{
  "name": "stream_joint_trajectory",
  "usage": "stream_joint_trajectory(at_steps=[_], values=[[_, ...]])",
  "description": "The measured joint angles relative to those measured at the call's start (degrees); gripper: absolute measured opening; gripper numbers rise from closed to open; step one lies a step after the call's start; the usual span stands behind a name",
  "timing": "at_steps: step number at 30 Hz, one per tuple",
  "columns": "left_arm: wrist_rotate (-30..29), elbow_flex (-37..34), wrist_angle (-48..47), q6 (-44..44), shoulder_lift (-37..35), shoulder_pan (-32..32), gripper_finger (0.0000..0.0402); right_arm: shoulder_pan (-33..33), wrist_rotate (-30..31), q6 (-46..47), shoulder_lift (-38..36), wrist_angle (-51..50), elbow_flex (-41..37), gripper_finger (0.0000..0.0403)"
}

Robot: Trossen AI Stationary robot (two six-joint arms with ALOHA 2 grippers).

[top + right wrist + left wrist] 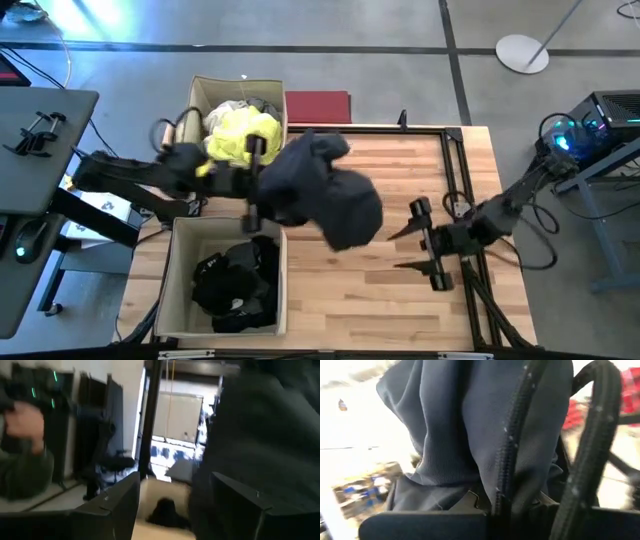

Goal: Sort clothes
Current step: Put the black shorts into the bottom laundry organizer

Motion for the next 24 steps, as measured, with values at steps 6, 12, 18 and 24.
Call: stream_joint_trajectory(at_steps=[6, 12, 18, 24], values=[[-2.82, 18.07, -31.83, -1.80, 0.50, -8.94, 0.0001, 4.22, 7.48, 0.94, 6.36, 0.50, 0.00, 0.0227], [-6.62, 35.40, -61.85, -4.04, 5.95, -20.32, 0.0001, 7.80, 16.76, 5.27, 12.95, 2.77, -0.02, 0.0227], [-17.62, 46.90, -83.25, -17.38, 11.00, -33.22, 0.0001, 12.25, 23.96, 6.81, 16.15, 3.11, -0.07, 0.0227], [-26.65, 47.33, -104.43, -45.92, 15.53, -39.98, 0.0001, 14.66, 26.38, 6.57, 17.39, 4.37, -0.11, 0.0227]])
